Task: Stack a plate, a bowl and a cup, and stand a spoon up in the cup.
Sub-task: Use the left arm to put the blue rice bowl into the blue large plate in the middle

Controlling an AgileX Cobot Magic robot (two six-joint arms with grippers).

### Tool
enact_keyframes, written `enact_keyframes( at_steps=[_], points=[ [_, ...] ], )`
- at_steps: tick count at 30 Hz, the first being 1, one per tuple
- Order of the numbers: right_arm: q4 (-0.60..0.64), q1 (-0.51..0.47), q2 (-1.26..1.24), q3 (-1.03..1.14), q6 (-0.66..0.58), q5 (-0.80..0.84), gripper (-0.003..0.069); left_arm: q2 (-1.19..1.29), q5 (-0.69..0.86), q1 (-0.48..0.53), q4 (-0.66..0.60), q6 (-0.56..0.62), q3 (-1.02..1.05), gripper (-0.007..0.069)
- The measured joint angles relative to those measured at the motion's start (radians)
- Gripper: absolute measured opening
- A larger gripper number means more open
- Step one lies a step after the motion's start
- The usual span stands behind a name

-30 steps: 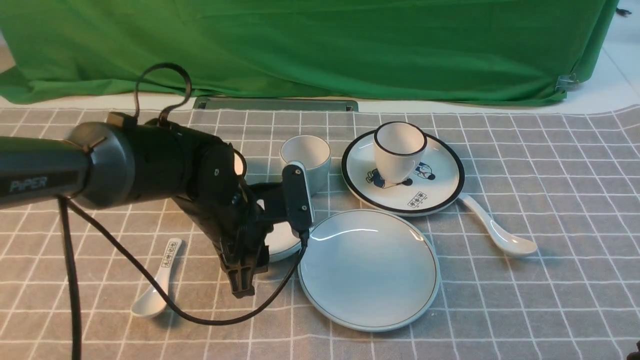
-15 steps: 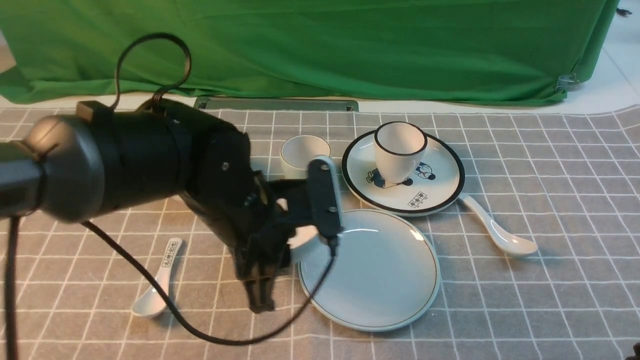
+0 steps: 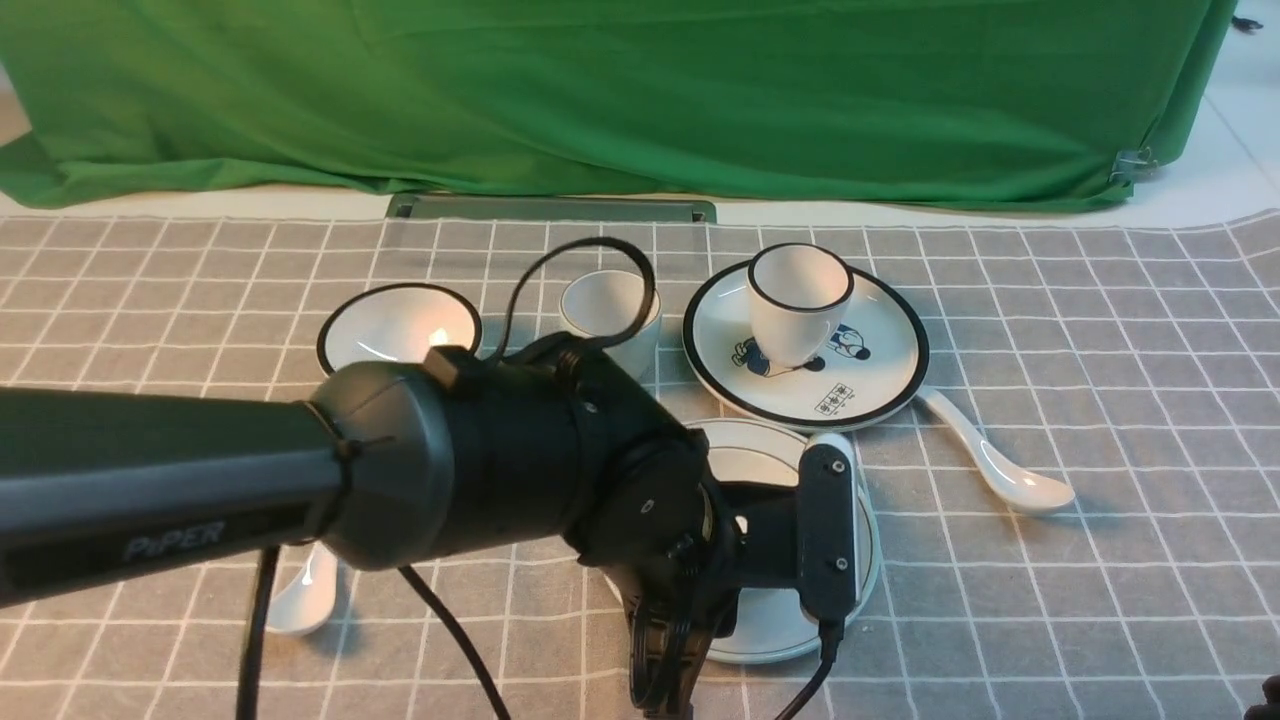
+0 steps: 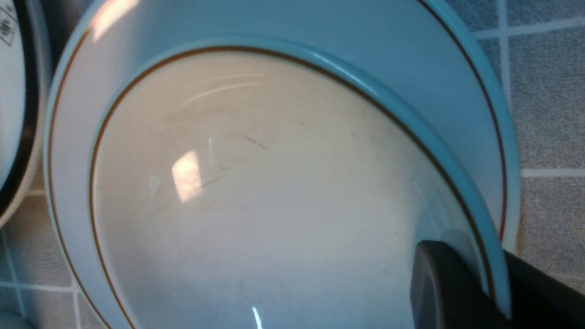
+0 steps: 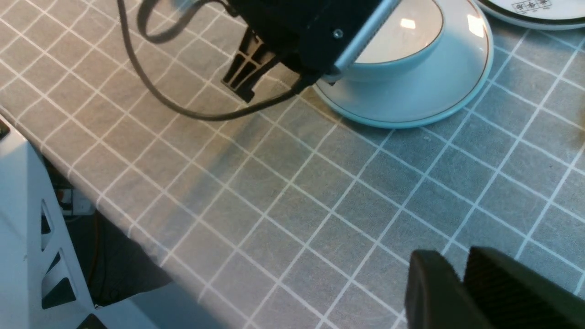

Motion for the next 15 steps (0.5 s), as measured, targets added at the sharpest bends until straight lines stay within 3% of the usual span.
enact_keyframes(
  at_steps=[5, 8, 11, 15],
  points=[
    [0.000, 0.000, 0.000, 0.000, 0.001, 0.000, 0.0144, 0.005, -0.050, 0.000, -0.003, -0.001, 0.000, 0.0048],
    [0.000, 0.000, 0.000, 0.000, 0.001, 0.000, 0.0144, 0.005, -0.086, 0.000, -0.011, 0.001, 0.000, 0.0100],
    [0.000, 0.000, 0.000, 0.000, 0.015, 0.000, 0.0148, 0.005, -0.094, 0.000, -0.013, 0.005, -0.001, 0.0173],
    [-0.008, 0.000, 0.015, 0.000, 0.113, 0.042, 0.0246, 0.002, -0.075, 0.000, -0.015, 0.002, -0.001, 0.0327]
  ],
)
